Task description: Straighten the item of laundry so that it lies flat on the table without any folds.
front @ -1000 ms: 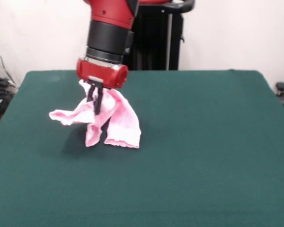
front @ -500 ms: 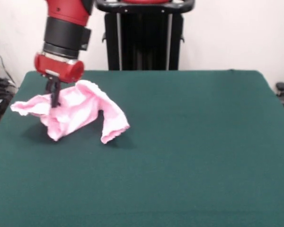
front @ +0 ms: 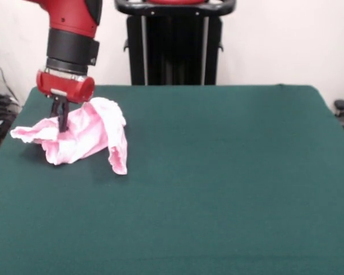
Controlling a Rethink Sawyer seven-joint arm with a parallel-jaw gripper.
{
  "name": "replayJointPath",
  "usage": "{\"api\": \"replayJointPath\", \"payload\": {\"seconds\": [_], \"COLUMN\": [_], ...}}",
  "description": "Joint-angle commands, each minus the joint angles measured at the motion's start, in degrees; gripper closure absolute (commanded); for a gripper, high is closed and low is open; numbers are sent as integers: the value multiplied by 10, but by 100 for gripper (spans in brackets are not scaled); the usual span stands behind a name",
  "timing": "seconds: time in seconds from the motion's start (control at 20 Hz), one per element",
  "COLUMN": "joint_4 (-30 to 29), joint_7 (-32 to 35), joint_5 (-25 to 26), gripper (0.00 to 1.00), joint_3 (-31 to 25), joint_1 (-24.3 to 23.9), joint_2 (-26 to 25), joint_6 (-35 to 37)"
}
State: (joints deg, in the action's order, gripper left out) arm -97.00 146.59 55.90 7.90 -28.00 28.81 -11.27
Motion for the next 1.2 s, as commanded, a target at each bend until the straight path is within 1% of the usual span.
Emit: {"api": "replayJointPath", "payload": {"seconds": [0.05, 0.1, 0.2, 0.5, 0.55, 0.65, 0.7, 0.8, 0.85, 0.9, 1.0, 1.1, 1.2], "joint_4": [30, 30, 29, 23, 26, 25, 22, -14, -36, -58, -102, -138, -165], "joint_7": [-38, -38, -30, -20, -24, -22, -20, -5, -6, -14, -48, -80, -106], "joint_5": [-62, -90, -123, -151, -156, -156, -151, -87, -62, -52, -58, -81, -109], "gripper": [100, 100, 100, 100, 0, 0, 0, 0, 0, 0, 0, 0, 0], "joint_3": [58, 79, 101, 130, 145, 152, 151, 103, 67, 35, -26, -75, -115], "joint_1": [69, 82, 100, 113, 125, 132, 135, 114, 95, 77, 40, 7, -20], "joint_2": [-104, -115, -124, -134, -138, -133, -123, -29, 20, 63, 137, 189, 228], "joint_6": [-108, -126, -137, -138, -132, -114, -100, -29, 16, 54, 123, 170, 204]}}
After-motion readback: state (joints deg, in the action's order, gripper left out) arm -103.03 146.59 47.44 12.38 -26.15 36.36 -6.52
